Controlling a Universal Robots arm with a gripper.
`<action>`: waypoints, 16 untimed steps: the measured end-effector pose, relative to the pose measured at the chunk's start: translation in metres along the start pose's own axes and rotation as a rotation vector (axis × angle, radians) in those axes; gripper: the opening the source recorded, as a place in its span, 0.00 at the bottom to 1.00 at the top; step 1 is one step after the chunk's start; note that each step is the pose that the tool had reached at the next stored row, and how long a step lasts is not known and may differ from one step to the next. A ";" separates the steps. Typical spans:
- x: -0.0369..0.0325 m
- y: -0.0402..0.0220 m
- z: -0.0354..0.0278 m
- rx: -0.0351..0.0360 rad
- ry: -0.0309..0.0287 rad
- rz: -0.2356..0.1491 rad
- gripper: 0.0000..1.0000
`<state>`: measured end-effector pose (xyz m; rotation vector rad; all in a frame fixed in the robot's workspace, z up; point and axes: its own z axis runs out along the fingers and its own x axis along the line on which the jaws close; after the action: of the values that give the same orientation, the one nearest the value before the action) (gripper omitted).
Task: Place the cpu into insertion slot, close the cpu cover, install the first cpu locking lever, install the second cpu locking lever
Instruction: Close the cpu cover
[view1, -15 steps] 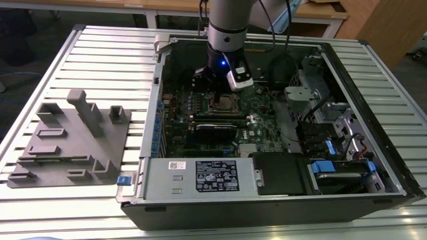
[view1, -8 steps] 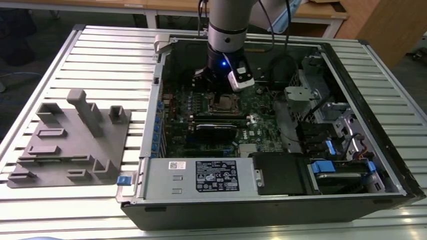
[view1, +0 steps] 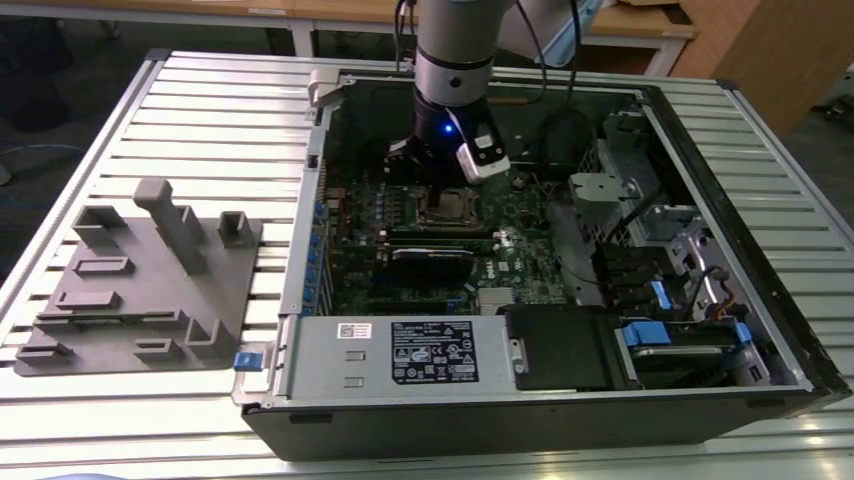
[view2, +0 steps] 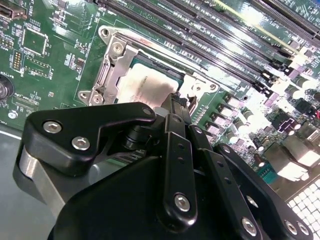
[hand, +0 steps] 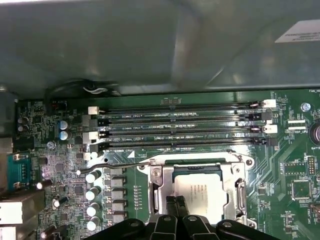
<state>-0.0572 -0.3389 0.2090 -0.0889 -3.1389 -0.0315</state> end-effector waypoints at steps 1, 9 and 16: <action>0.0009 -0.0001 0.0001 -0.0008 -0.0016 0.000 0.11; 0.0095 -0.0005 0.0012 -0.0028 -0.0118 -0.005 0.11; 0.0125 -0.0007 0.0085 -0.0029 -0.0131 -0.005 0.11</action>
<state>-0.0697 -0.3387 0.2005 -0.0813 -3.1523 -0.0357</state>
